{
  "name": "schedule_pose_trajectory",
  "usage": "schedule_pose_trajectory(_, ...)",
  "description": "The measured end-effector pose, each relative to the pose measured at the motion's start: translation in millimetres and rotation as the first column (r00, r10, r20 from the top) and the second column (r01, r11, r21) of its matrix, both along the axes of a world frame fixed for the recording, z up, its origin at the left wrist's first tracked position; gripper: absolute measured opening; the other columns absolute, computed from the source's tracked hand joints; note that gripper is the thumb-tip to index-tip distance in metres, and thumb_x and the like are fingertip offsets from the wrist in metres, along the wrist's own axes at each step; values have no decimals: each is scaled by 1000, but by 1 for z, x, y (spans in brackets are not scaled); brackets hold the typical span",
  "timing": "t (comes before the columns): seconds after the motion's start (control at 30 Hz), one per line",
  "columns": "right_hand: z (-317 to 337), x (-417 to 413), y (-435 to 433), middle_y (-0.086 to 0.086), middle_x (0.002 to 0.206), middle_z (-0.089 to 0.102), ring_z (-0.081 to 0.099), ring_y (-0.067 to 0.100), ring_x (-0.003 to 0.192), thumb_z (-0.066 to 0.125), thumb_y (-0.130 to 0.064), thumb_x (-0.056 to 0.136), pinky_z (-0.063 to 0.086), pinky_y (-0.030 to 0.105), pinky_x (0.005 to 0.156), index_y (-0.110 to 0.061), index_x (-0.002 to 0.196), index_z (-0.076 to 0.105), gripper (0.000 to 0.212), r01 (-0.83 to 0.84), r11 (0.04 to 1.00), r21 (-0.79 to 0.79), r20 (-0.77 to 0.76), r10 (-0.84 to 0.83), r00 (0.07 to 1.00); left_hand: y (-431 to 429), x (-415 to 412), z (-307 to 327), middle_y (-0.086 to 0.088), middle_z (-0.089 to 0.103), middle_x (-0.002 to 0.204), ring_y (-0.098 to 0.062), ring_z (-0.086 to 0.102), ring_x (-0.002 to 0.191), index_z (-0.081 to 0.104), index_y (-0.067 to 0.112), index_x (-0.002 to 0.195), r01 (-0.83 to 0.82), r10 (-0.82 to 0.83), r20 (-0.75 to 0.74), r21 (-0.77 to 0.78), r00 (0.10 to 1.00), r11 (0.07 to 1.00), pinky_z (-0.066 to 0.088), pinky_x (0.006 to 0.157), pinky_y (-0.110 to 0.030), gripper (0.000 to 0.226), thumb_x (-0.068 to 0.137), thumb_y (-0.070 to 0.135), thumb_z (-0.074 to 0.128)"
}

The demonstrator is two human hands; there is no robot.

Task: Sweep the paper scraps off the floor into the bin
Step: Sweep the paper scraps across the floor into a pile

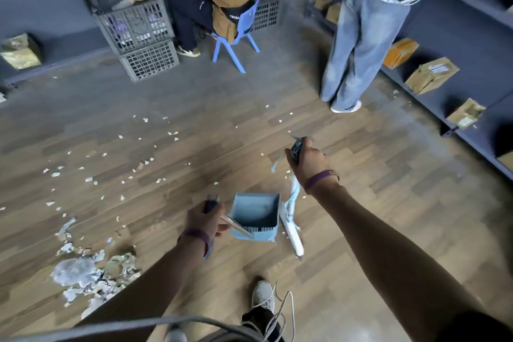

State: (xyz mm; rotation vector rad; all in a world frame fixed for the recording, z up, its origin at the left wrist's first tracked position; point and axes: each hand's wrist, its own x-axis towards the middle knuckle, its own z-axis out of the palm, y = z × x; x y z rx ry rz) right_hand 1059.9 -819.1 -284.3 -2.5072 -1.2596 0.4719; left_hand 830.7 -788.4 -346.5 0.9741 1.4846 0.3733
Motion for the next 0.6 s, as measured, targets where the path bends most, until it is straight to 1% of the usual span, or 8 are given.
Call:
schedule_pose_trajectory(0.13,-29,46,-6,25,109,64,60,43,102,41,-43,99,45,41,80,-5,124,39,46,-4,990,-138,-14,2,1000,-5,39,-4,-5,59,75,-8,63,40,58,14,83,39,-39,2,-41,999,998,43,41,-17,10,92,16,58)
schedule_pose_trajectory(0.2,-54,56,-11,24,110,65,60,42,103,41,-44,98,45,40,81,-7,124,39,45,-10,981,-196,-75,-4,997,-6,49,-7,-7,61,79,-8,64,41,58,10,90,56,-57,-5,-56,998,997,43,40,-15,6,93,16,58)
schedule_pose_trajectory(0.27,-79,61,-19,23,111,64,59,43,103,44,-43,97,46,40,82,-11,126,39,44,15,971,-238,-149,-51,988,-5,54,-11,-10,62,84,-8,65,43,58,10,92,56,-57,-13,-61,998,997,44,45,-18,7,93,17,58)
schedule_pose_trajectory(0.33,-97,63,-25,21,108,66,60,43,101,50,-37,93,46,38,82,-18,130,39,43,92,968,-233,-205,-142,968,0,55,-15,-9,64,85,-10,65,44,59,11,92,32,-33,-23,-69,999,997,45,51,-22,6,92,17,59)
schedule_pose_trajectory(0.4,-114,62,-26,19,106,65,60,41,101,56,-31,86,45,37,83,-25,133,38,51,201,956,-213,-278,-256,926,6,52,-19,-8,65,83,-11,66,46,61,10,94,15,-18,-39,-68,999,998,45,54,-24,8,92,17,60)
schedule_pose_trajectory(0.47,-133,62,-25,18,110,60,57,39,105,60,-31,82,45,36,88,-22,132,45,54,268,929,-256,-311,-341,887,12,46,-26,-10,65,83,-13,67,48,62,10,92,0,-4,-59,-68,998,998,45,54,-24,7,91,17,61)
schedule_pose_trajectory(0.53,-152,65,-24,20,112,58,55,38,106,57,-37,83,46,36,92,-17,121,57,43,340,872,-353,-281,-446,850,17,38,-32,-9,65,81,-13,67,48,62,13,87,-15,11,-70,-67,998,998,45,54,-24,6,92,16,60)
schedule_pose_trajectory(0.6,-160,65,-23,22,108,63,57,38,104,52,-37,87,47,37,88,-12,109,64,36,414,822,-391,-318,-542,778,22,28,-38,-6,65,78,-14,67,48,62,15,85,-31,26,-65,-74,998,997,44,56,-25,6,91,16,61)
